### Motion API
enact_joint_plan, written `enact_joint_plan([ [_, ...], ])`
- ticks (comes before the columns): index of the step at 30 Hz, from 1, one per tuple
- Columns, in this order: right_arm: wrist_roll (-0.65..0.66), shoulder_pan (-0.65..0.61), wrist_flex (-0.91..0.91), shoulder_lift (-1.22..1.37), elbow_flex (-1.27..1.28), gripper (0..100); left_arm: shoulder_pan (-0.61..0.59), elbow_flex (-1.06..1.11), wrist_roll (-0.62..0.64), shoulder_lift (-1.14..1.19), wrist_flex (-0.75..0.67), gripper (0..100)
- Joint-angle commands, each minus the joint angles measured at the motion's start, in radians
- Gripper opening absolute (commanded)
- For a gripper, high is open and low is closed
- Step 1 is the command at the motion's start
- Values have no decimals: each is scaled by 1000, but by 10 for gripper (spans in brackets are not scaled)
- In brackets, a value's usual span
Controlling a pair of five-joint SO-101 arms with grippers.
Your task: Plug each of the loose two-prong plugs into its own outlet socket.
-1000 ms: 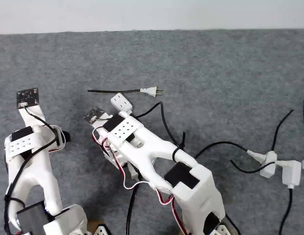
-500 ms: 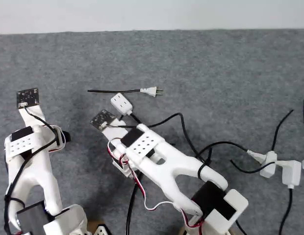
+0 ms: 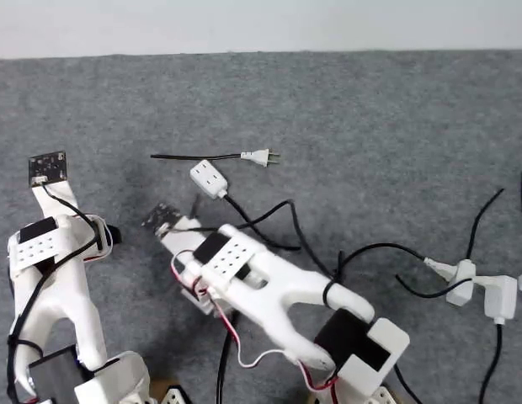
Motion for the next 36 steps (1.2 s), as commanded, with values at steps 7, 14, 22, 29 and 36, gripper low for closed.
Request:
enact_joint_plan([
  [7,-6,1,41,-61,-69,13,9,-12,-11,0,-23,258],
  [14,-75,16,68,-145,-58,136,9,-12,-11,0,-23,258],
  [22,-143,15,-111,-143,54,107,9,-12,-11,0,-23,258],
  [29,-169,15,-117,-90,68,108,9,-12,-11,0,-23,258],
  [36,-172,13,-107,-2,23,81,9,-12,-11,0,-23,258],
])
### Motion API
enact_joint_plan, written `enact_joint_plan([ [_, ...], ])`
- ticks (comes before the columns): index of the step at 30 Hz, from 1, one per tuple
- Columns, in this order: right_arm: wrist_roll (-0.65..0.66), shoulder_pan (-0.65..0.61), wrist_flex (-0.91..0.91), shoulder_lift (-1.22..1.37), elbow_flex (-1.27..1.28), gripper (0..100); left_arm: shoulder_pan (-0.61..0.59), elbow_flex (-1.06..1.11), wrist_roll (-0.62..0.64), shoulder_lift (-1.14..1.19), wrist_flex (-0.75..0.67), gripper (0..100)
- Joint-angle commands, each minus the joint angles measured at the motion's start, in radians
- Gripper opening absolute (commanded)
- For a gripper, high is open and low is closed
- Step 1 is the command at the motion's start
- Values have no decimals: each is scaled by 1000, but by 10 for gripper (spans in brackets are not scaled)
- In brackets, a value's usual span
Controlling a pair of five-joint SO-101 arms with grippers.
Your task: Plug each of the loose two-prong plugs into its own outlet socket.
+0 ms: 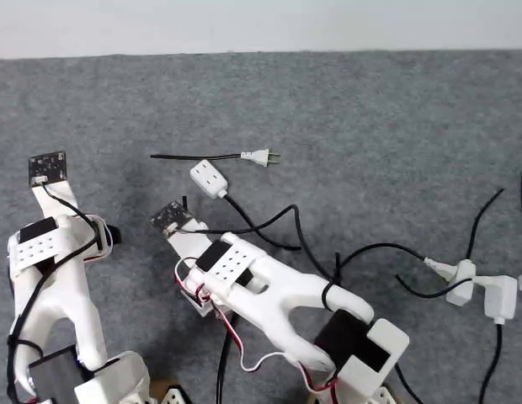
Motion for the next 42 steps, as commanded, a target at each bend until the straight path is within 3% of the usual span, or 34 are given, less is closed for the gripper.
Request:
enact_joint_plan([
  [1,-12,8,-4,2,-44,58,9,-12,-11,0,-23,258],
  [3,-12,7,-4,2,-44,3,9,-12,-11,0,-23,258],
  [8,-11,12,10,-1,-49,8,9,-10,-11,0,-23,258],
  [12,-6,27,131,-102,-103,8,55,-2,-11,0,-15,258],
  [17,55,176,245,-452,-87,8,163,8,-11,0,12,258],
  [23,80,366,240,-875,63,8,333,-79,-29,-5,110,258],
  [30,81,323,205,-932,218,8,376,-79,-11,-12,112,258],
  [35,80,484,200,-943,216,8,453,-74,-3,-12,157,258],
  [42,77,697,186,-883,293,8,810,-166,342,-12,292,260],
])
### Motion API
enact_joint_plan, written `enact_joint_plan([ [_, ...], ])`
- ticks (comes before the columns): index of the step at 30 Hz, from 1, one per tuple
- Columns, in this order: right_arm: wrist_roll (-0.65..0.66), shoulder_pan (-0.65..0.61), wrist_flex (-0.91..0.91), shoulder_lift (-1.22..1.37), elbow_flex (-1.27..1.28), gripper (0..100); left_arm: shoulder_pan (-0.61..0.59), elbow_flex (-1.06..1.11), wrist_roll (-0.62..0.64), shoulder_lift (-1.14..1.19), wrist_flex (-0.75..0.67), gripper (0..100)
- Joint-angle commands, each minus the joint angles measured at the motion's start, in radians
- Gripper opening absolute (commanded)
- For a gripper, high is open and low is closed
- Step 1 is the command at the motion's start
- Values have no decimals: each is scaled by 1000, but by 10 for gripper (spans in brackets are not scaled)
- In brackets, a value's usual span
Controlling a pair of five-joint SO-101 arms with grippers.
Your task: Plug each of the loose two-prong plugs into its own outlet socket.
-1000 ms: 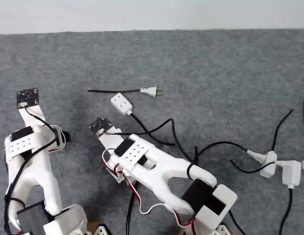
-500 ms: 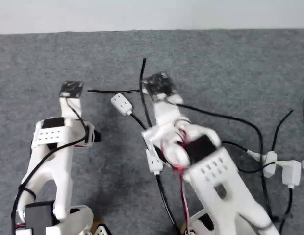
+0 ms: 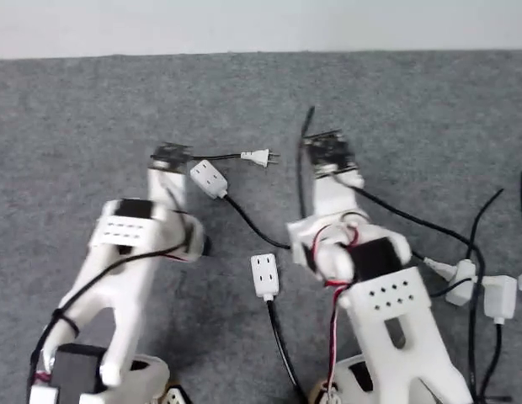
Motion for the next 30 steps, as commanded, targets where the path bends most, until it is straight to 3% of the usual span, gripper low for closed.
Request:
enact_joint_plan([
  [1,8,76,-36,28,21,8,226,-97,226,-12,66,261],
  [12,12,93,-94,70,80,8,494,-102,522,17,-26,261],
  [16,12,93,-96,76,78,8,493,-70,522,152,-110,261],
  [21,12,93,-102,81,78,8,440,-147,522,321,-107,258],
  [27,12,93,-102,81,78,8,433,-162,522,328,-87,254],
  [30,12,93,-102,81,78,8,433,-166,520,334,-87,188],
])
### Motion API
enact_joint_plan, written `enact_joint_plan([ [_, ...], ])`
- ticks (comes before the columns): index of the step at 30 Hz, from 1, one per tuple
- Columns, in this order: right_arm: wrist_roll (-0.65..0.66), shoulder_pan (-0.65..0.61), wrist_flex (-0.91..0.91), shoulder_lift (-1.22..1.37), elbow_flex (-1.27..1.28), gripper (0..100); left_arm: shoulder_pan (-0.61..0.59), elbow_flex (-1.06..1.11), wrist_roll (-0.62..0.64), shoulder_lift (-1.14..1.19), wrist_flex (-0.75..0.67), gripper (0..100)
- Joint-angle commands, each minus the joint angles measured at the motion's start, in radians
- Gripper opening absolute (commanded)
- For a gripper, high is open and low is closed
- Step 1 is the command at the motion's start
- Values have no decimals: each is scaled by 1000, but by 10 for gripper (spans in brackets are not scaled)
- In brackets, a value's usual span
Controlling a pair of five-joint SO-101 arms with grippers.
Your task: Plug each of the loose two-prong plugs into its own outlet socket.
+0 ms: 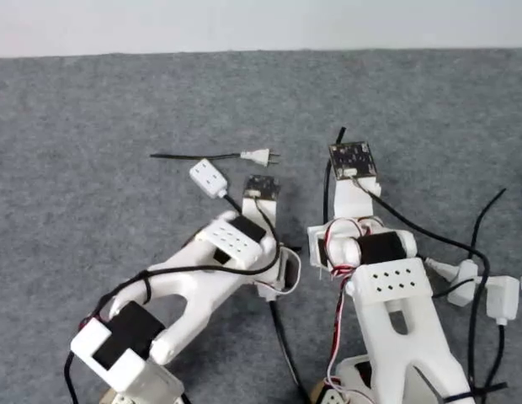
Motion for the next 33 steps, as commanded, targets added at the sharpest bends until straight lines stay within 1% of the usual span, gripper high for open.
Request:
enact_joint_plan([
  [1,9,13,-27,1,-15,8,-11,-42,9,-5,0,145],
  [3,9,13,-28,1,-15,8,-11,-44,3,-5,-15,61],
  [5,9,13,-28,1,-15,9,-11,-45,-60,-5,-32,9],
  [7,9,13,-28,1,-15,9,-12,-54,-103,-3,-35,13],
  [8,8,13,-28,1,-15,9,-15,-59,-95,-3,-35,13],
  [11,3,13,-30,1,-15,9,-41,-70,-43,-2,-55,13],
  [15,3,15,-42,2,-11,9,-135,-81,12,-2,-132,13],
  [17,3,15,-42,2,-11,9,-166,-102,34,0,-135,14],
  [23,5,13,-42,2,-11,9,-178,-125,37,6,-126,16],
  [25,6,13,-42,2,-11,9,-180,-140,37,46,-123,19],
  [27,6,13,-42,2,-11,9,-180,-186,37,104,-81,53],
  [31,6,12,-42,2,-11,9,-181,-349,74,238,104,145],
  [33,6,12,-42,2,-11,9,-181,-394,83,281,153,172],
])
